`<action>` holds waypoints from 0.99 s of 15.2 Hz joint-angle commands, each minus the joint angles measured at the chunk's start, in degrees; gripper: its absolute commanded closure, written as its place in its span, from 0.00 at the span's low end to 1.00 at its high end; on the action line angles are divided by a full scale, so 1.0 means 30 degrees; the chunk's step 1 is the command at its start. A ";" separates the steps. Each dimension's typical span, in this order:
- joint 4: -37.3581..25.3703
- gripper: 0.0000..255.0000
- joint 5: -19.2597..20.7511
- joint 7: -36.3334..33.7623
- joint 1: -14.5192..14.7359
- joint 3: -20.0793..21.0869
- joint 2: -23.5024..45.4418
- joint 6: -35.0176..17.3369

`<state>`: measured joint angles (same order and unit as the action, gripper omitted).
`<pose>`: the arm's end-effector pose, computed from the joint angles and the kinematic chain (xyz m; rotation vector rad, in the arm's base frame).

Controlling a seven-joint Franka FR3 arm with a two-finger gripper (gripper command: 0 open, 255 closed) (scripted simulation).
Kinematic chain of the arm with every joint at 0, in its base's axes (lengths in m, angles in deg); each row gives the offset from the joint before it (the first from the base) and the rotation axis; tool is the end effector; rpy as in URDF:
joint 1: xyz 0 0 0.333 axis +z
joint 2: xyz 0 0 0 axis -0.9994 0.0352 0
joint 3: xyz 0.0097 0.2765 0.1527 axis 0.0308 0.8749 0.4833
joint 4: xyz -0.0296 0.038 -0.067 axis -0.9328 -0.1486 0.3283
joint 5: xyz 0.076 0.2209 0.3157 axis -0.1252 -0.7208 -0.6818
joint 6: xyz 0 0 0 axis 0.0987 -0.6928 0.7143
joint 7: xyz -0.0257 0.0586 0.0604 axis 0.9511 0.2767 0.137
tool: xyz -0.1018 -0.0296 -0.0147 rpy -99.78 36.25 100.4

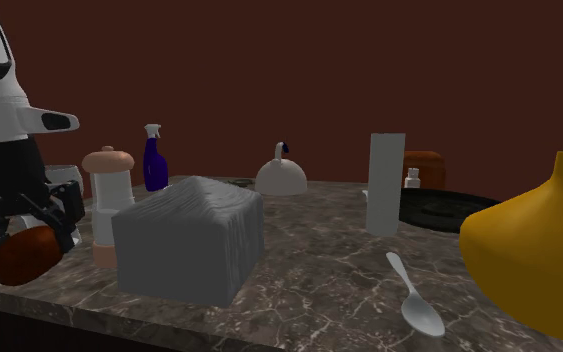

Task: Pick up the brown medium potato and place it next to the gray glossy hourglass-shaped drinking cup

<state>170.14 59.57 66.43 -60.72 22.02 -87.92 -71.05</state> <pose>0.1416 0.3660 0.3416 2.8748 1.1273 0.1991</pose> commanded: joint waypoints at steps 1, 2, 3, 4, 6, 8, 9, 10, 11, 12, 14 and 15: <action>0.0009 1.00 0.0004 -0.0007 -0.0008 0.0013 0.0019 -0.0032; 0.0009 1.00 0.0004 -0.0007 -0.0008 0.0013 0.0019 -0.0032; 0.0009 1.00 0.0004 -0.0007 -0.0008 0.0013 0.0019 -0.0032; 0.0009 1.00 0.0004 -0.0007 -0.0008 0.0013 0.0019 -0.0032; 0.0009 0.00 0.0003 -0.0007 -0.0007 0.0013 0.0018 -0.0032; 0.0009 0.00 0.0003 -0.0007 -0.0007 0.0013 0.0018 -0.0032; 0.0009 0.00 0.0003 -0.0007 -0.0007 0.0013 0.0018 -0.0032; 0.0009 0.00 0.0003 -0.0007 -0.0007 0.0013 0.0018 -0.0032; -0.0254 0.00 -0.0149 0.0153 0.0268 -0.0350 -0.0603 0.0836; -0.0543 0.00 -0.0244 0.0278 0.0498 -0.0689 -0.1174 0.1686; -0.1127 0.00 -0.0307 0.0434 0.0814 -0.1245 -0.2074 0.3157; -0.1127 0.00 -0.0303 0.0431 0.0819 -0.1250 -0.2072 0.3156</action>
<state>167.23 58.62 67.52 -58.39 18.74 -93.59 -62.72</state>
